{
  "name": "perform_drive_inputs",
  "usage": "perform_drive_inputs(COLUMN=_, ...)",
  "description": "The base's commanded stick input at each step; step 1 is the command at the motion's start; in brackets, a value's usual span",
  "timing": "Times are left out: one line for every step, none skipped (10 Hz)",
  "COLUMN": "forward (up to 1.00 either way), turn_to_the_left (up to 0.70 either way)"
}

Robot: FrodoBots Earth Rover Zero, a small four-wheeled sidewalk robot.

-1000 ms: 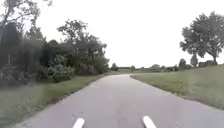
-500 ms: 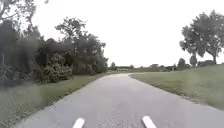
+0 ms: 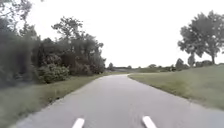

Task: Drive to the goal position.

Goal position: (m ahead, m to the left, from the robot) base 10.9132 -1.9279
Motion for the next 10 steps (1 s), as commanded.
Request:
perform_drive_inputs(forward=0.5, turn_to_the_left=0.0)
perform_drive_inputs(forward=0.5, turn_to_the_left=0.0)
perform_drive_inputs(forward=0.5, turn_to_the_left=0.0)
perform_drive_inputs(forward=0.5, turn_to_the_left=0.0)
perform_drive_inputs(forward=0.5, turn_to_the_left=0.0)
perform_drive_inputs(forward=0.5, turn_to_the_left=0.0)
perform_drive_inputs(forward=0.5, turn_to_the_left=0.0)
perform_drive_inputs(forward=0.5, turn_to_the_left=0.0)
perform_drive_inputs(forward=0.5, turn_to_the_left=0.0)
perform_drive_inputs(forward=0.5, turn_to_the_left=0.0)
